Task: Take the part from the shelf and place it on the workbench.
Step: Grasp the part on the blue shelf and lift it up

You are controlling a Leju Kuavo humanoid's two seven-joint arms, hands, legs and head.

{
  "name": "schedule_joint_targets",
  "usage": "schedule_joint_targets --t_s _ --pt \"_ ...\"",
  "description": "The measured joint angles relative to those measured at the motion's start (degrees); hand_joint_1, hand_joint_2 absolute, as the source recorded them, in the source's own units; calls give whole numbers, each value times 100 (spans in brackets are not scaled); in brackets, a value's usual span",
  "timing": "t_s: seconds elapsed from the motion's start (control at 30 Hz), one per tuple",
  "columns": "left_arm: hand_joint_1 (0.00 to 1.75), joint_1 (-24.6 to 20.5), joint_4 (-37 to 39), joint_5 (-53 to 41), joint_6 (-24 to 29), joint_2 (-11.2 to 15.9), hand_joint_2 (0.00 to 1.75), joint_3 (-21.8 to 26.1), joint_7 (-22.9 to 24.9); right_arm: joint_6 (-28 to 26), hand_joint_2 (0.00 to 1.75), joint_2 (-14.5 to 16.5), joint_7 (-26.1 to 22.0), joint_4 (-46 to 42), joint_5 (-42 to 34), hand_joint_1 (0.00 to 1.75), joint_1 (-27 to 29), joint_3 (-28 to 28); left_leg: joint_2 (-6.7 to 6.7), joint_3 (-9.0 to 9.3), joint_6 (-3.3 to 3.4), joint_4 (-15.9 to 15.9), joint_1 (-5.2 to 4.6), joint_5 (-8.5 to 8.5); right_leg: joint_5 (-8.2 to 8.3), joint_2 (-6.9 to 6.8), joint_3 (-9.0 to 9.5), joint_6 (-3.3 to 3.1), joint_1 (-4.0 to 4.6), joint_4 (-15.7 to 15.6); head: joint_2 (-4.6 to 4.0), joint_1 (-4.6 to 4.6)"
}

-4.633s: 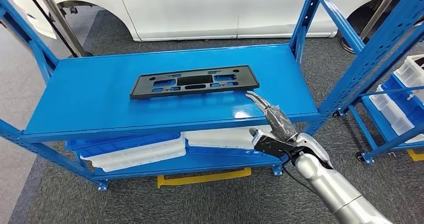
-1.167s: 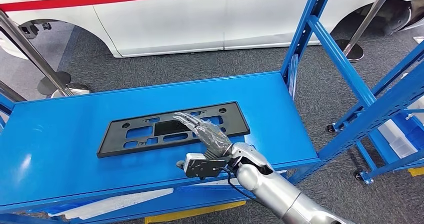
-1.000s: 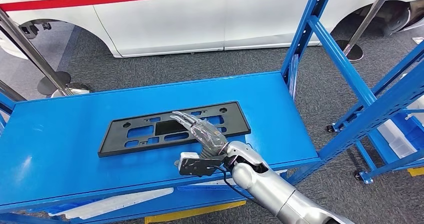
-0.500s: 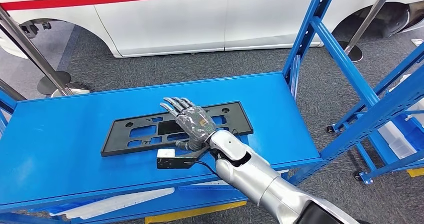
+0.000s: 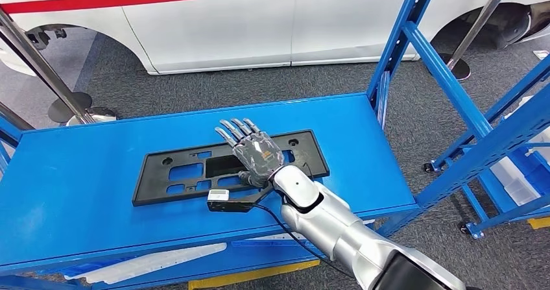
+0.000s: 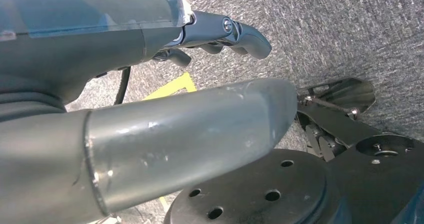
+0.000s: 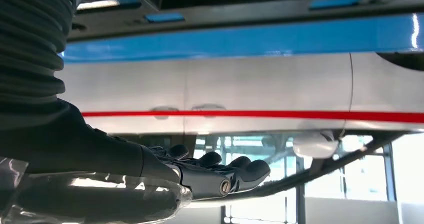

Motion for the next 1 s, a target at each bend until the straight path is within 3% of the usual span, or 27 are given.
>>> schedule_joint_targets --t_s 0.23,0.37,0.5,0.67,1.0 --pt "0 1 0 -8 1 1 0 0 54 314 175 0 -207 413 -215 0 -89 -149 0 3 0 1 -3 0 2 1 1 3 0 0 0 0" --pt "0 1 0 -17 -3 1 0 1 65 538 0 -1 -392 469 -552 0 -87 -232 1 3 0 1 -3 0 2 3 0 4 1 0 0 0" --pt "0 3 0 -22 -18 1 0 3 49 1249 0 -15 -767 227 -1503 0 -45 -356 3 2 0 1 -3 0 2 4 -2 3 2 0 0 0" --pt "0 5 0 -37 -40 0 0 4 4 1986 0 -80 -1048 -689 -2821 0 81 -492 3 1 0 1 -3 0 2 5 -4 3 2 0 0 0" --pt "0 7 0 -38 -44 1 0 4 -10 2134 0 -225 -994 -1694 -3023 0 197 -507 3 0 0 1 -3 0 2 5 -2 4 0 0 0 0"
